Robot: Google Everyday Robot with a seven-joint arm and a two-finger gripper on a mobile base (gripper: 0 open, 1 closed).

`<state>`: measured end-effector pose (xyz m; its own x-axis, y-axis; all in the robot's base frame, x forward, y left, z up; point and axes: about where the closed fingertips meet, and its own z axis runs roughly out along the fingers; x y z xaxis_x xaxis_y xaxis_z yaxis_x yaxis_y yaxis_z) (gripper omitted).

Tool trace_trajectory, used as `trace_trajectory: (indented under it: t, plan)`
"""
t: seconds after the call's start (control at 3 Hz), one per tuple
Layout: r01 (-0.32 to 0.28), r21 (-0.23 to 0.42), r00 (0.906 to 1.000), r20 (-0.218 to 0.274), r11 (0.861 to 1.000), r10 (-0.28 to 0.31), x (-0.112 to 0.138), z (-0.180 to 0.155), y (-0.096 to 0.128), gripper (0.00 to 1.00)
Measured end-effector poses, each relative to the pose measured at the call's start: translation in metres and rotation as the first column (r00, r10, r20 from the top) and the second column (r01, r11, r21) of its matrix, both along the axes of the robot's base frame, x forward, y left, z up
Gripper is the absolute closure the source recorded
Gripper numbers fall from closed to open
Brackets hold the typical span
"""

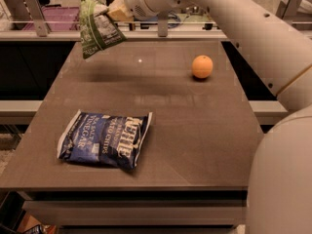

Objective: Pick green jalapeno chip bag

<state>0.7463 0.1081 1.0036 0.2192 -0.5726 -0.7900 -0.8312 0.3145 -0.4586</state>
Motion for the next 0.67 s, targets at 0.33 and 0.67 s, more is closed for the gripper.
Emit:
trace_trajectory:
  t: [0.33, 0.67]
  plan:
    - [0.0, 0.014, 0.9997, 0.026, 1.0, 0.0, -0.003, 0.019, -0.012, 1.0]
    - [0.019, 0.007, 0.9974, 0.069, 1.0, -0.02, -0.017, 0.05, -0.024, 1.0]
